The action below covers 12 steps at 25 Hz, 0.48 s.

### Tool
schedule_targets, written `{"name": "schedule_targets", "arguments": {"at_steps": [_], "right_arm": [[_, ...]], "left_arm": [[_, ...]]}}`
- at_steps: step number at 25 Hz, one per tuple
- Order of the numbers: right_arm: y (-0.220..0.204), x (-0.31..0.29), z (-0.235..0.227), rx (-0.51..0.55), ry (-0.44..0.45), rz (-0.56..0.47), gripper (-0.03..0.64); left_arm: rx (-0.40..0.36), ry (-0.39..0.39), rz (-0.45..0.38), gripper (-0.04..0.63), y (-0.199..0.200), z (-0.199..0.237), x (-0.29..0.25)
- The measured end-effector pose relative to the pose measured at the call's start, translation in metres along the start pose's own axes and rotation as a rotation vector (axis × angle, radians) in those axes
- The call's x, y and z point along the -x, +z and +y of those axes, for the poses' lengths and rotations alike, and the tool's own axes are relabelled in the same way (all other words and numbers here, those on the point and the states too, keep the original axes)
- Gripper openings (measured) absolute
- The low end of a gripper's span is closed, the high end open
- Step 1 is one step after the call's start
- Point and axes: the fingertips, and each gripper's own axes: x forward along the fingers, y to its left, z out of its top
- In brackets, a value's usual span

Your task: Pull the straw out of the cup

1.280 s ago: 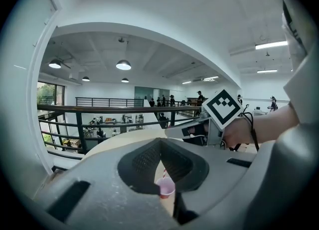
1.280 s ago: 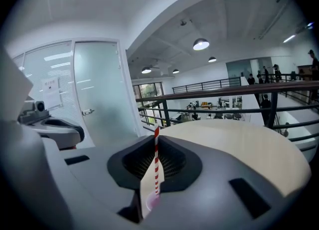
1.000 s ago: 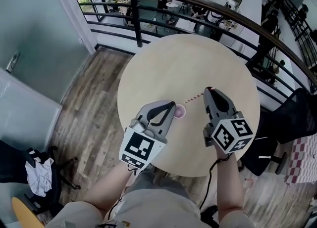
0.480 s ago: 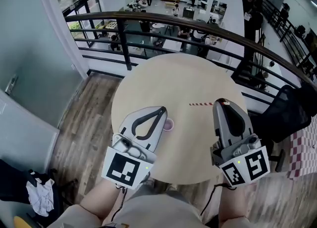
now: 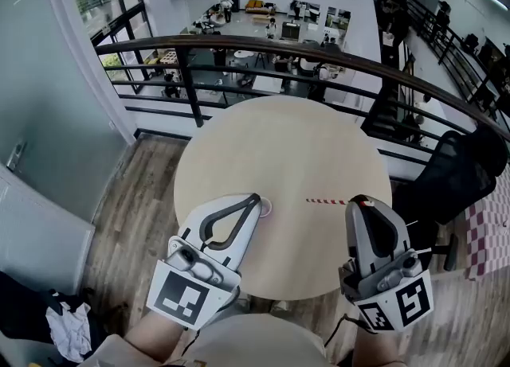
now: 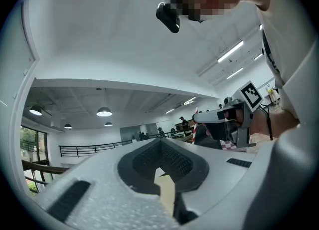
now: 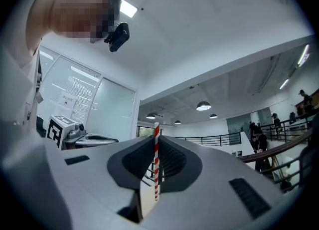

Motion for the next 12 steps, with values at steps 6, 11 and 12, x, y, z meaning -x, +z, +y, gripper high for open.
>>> {"name": "schedule_targets", "arguments": {"at_steps": [6, 11, 12], "right_arm": [[-0.030, 0.021, 0.010, -0.084, 0.012, 0.050, 0.032], [-0.061, 0.033, 0.019, -0.069, -0.022, 0.106, 0.032], [-0.063, 0.034, 0.020, -0.037, -0.033, 0.116, 0.032]], "left_arm": [[0.065, -0.004, 0.069, 0.014, -0.033, -0.017, 0.006], [0.153, 0.003, 0.115, 0.014, -0.056, -0.027, 0.016], [0.165, 0.005, 0.121, 0.014, -0.059, -0.028, 0.018]]}}
